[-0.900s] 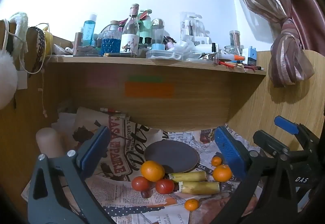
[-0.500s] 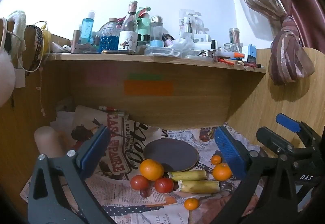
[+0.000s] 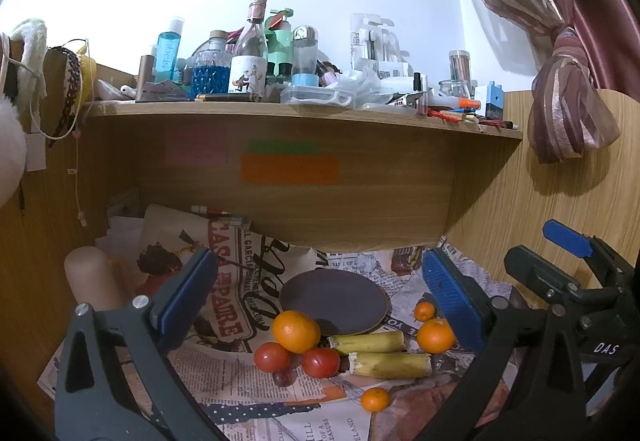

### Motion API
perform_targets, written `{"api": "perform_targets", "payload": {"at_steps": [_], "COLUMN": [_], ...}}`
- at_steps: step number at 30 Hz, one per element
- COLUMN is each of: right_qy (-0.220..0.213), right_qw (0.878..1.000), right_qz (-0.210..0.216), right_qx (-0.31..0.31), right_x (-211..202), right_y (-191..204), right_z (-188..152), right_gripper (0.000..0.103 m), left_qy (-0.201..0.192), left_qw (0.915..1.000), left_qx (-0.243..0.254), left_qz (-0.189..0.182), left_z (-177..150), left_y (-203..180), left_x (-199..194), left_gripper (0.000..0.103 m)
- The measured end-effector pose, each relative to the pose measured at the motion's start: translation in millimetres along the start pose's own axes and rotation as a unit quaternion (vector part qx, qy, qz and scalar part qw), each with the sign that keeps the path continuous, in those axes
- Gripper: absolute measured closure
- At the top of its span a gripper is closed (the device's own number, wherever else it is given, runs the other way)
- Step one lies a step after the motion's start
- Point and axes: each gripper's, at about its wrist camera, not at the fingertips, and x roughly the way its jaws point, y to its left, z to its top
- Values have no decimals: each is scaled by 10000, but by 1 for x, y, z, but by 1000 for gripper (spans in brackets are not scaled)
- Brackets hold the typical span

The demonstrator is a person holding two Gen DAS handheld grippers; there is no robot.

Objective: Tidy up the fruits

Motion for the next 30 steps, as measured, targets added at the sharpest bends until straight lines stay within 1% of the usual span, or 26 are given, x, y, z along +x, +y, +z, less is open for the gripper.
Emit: {"api": "perform_targets", "payload": {"at_steps": [16, 30], "right_qy": [7, -16], "right_qw": [10000, 10000], "right_qz": [-3, 0], "right_qx": [25, 69], "right_x": [0, 1], "right_y": [0, 3], "right_z": [1, 3], "right_gripper": [0, 0], "left_qy": [-30, -17], "left_qw": [10000, 10000], "left_qx": [-22, -40], "left_qz": [56, 21], "left_z": [2, 5], "left_y": [2, 4], "left_x": [-1, -1], "left_gripper": [0, 0]}}
